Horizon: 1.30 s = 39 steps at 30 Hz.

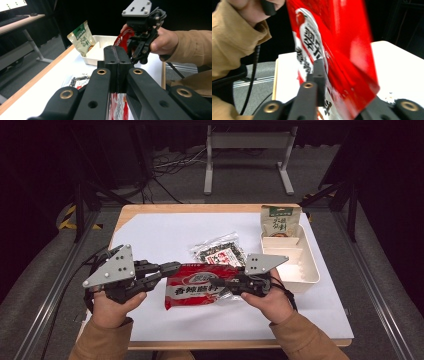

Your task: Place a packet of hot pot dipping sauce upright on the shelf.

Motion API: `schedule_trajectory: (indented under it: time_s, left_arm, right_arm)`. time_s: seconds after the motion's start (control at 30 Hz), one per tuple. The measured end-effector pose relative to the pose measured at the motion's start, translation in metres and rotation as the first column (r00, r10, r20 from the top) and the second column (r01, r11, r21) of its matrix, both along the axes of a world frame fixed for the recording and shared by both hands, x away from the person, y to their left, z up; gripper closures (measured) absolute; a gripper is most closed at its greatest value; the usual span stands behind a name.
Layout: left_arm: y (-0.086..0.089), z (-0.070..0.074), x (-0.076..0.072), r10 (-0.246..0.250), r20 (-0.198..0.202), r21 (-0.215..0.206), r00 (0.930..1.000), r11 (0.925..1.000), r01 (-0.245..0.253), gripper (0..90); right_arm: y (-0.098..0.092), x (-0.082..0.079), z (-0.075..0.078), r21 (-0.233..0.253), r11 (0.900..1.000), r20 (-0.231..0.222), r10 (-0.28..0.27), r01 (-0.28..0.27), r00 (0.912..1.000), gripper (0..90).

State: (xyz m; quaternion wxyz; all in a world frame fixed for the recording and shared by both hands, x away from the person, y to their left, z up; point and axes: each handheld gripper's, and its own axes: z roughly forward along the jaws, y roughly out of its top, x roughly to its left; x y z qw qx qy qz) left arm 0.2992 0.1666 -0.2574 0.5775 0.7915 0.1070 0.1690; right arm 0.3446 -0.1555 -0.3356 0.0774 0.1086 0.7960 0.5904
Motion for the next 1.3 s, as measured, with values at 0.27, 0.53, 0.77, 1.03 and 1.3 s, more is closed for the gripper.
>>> schedule_trajectory:
  time_s: [0.27, 0.53, 0.77, 1.03, 1.3]
  left_arm:
    - [0.008, 0.001, 0.002, 0.012, -0.006, -0.032, 0.9999, 0.9994, -0.013, 90.0]
    - [0.01, -0.002, 0.008, 0.016, -0.045, -0.072, 0.9989, 0.9972, -0.019, 80.5]
    - [0.007, -0.007, 0.015, 0.064, -0.062, -0.046, 0.996, 0.9967, -0.067, 52.5]
    - [0.01, -0.015, 0.026, 0.112, -0.086, -0.011, 0.99, 0.9935, -0.113, 42.1]
    - [0.019, -0.026, 0.039, 0.172, -0.122, 0.004, 0.9775, 0.985, -0.173, 40.5]
  right_arm:
    - [-0.001, -0.004, 0.019, -0.031, 0.999, -0.006, 0.039, -0.039, 0.9992, 89.2]
    - [-0.003, -0.005, 0.033, -0.064, 0.997, -0.001, 0.036, -0.036, 0.9993, 89.3]
    - [-0.015, -0.002, 0.046, -0.103, 0.995, 0.031, -0.005, 0.008, 0.9995, 89.3]
    - [-0.036, 0.001, 0.059, -0.129, 0.99, 0.056, -0.048, 0.055, 0.9973, 89.3]
    - [-0.056, 0.004, 0.073, -0.137, 0.985, 0.082, -0.094, 0.105, 0.9922, 89.3]
